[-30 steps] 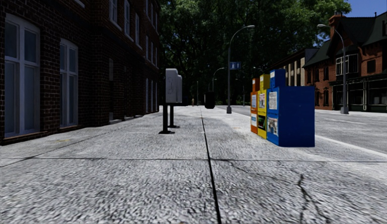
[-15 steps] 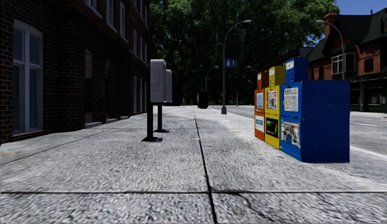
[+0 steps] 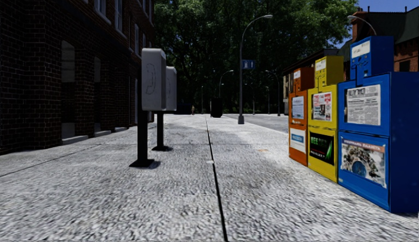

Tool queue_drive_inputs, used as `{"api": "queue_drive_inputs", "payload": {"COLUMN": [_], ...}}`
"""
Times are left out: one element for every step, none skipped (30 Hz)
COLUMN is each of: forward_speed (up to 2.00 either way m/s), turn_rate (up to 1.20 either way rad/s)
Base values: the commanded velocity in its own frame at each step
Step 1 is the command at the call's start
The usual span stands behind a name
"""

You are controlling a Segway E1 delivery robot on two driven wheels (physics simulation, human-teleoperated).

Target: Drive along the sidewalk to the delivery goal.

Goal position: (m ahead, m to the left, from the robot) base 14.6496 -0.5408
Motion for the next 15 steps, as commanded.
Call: {"api": "queue_drive_inputs", "payload": {"forward_speed": [2.00,2.00,2.00,2.00,2.00,2.00,2.00,2.00,2.00,2.00,2.00,2.00,2.00,2.00,2.00], "turn_rate": [0.00,0.00,0.00,0.00,0.00,0.00,0.00,0.00,0.00,0.00,0.00,-0.09,-0.52,-0.63,-0.64]}}
